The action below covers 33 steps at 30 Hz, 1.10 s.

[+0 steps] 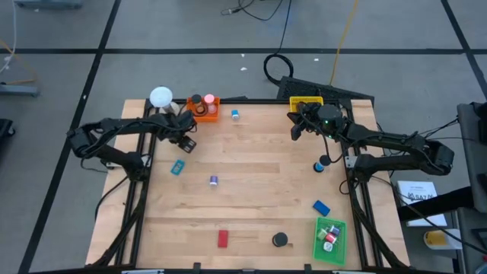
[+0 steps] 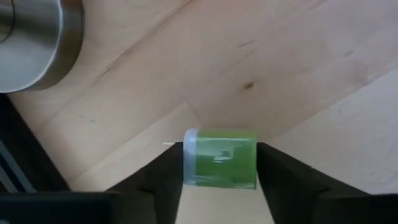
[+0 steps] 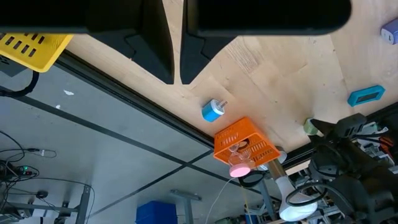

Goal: Pick & Place Office items
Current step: Put the green charger adapter into the green basket

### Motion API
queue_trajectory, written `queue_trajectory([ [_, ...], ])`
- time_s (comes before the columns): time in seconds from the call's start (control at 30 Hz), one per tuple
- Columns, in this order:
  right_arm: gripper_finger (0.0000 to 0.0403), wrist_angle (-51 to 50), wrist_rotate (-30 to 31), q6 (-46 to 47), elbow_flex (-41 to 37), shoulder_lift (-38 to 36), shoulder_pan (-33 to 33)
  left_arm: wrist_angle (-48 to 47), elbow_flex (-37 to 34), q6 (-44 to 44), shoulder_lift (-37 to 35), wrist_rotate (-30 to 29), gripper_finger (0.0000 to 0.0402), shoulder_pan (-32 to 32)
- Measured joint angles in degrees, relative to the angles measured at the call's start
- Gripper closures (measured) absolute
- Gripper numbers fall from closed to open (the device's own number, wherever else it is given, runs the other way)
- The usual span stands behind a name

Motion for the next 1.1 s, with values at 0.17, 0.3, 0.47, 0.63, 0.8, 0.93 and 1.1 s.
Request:
queue_trajectory([
  [0.17,0.0385,0.0,0.0,0.0,0.0,0.0,0.0,-1.2,0.5,1.6,0.0,0.1,0.0240,0.0],
  [0.3,0.0385,0.0,0.0,0.0,0.0,0.0,0.0,-2.9,2.8,1.7,-1.3,2.5,0.0237,-0.3],
  [0.47,0.0385,0.0,0.0,0.0,0.0,0.0,0.0,3.4,4.6,0.8,-3.2,5.4,0.0228,-5.8],
  [0.63,0.0385,0.0,0.0,0.0,0.0,0.0,0.0,17.0,4.6,0.9,-2.5,10.4,0.0239,-15.8],
  [0.8,0.0385,0.0,0.0,0.0,0.0,0.0,0.0,35.2,4.8,-0.4,1.9,11.1,0.0230,-25.5],
  [0.93,0.0385,0.0,0.0,0.0,0.0,0.0,0.0,46.3,4.7,1.3,8.8,10.5,0.0228,-31.7],
  [1.1,0.0385,-0.1,0.0,0.0,0.0,0.0,0.0,63.9,4.7,5.1,18.9,8.8,0.0235,-36.5],
])
